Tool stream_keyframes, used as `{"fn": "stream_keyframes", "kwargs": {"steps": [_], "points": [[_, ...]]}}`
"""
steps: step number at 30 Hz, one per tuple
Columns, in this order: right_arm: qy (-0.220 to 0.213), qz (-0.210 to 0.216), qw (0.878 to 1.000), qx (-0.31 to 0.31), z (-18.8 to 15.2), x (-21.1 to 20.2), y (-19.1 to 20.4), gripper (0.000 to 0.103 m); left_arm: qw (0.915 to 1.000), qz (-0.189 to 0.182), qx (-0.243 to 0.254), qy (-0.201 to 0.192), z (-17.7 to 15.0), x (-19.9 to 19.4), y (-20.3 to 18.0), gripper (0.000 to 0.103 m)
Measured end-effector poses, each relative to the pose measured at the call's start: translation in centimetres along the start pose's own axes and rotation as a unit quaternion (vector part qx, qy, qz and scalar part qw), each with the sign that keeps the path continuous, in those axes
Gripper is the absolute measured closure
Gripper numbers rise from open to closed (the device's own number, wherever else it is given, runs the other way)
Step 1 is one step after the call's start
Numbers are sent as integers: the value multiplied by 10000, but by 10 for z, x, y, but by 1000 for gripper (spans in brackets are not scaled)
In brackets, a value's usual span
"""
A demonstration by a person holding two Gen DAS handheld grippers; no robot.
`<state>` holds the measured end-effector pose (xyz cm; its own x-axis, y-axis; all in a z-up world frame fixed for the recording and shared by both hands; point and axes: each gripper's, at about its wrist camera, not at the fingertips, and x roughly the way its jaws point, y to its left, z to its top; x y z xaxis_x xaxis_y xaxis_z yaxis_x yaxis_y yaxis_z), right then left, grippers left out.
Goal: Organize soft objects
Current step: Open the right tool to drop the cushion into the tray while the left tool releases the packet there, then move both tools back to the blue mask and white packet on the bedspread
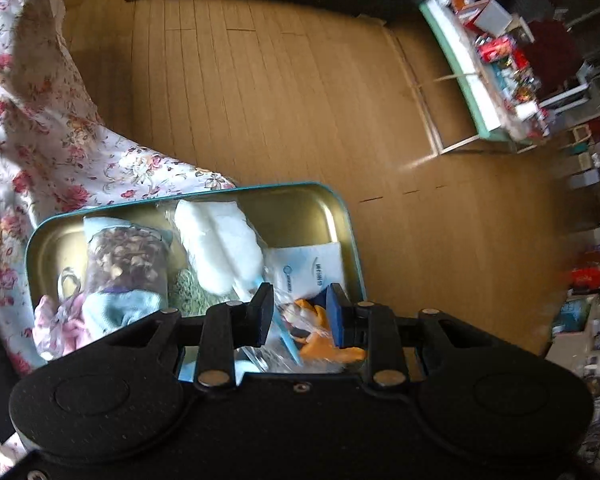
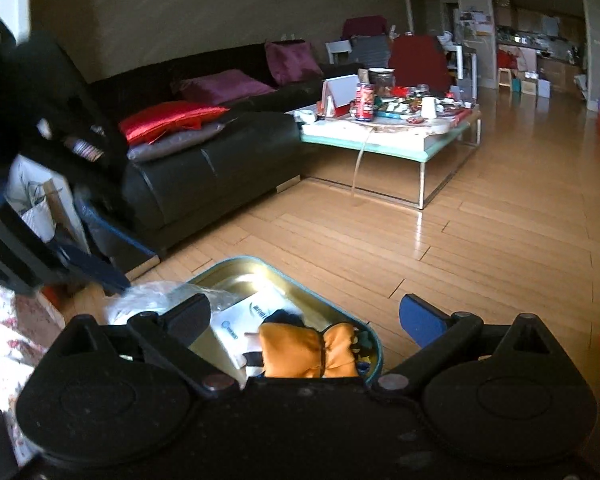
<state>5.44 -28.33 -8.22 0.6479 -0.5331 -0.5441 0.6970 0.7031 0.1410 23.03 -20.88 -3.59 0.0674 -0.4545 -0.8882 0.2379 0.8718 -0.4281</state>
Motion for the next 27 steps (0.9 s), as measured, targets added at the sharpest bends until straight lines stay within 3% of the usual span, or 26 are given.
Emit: {"fn": "stream_keyframes", "kwargs": {"steps": [3,7,9,12,19,23,27], "points": [[-155,-92,9998,96,1,-1,-4,2,9998,162,130,-79,-1,3,-6,75],[-688,-291,9962,442,4,-13,-16,2,9988,190,393,-213,-1,0,-12,73],[-835,-335,9944,547,4,-16,-19,1,9984,104,474,-299,-2,-5,-12,61],[-751,-296,9959,397,3,-11,-14,1,9968,173,622,-462,-4,-14,-13,58],[-567,-7,9982,-194,-2,-6,2,1,9888,760,885,-931,-27,-51,9,48],[-480,227,9968,-602,-8,-5,17,1,9799,1230,979,-1231,-49,-82,36,45],[-490,475,9937,-889,-14,-11,31,1,9604,1984,1102,-1619,-77,-121,75,40]]}}
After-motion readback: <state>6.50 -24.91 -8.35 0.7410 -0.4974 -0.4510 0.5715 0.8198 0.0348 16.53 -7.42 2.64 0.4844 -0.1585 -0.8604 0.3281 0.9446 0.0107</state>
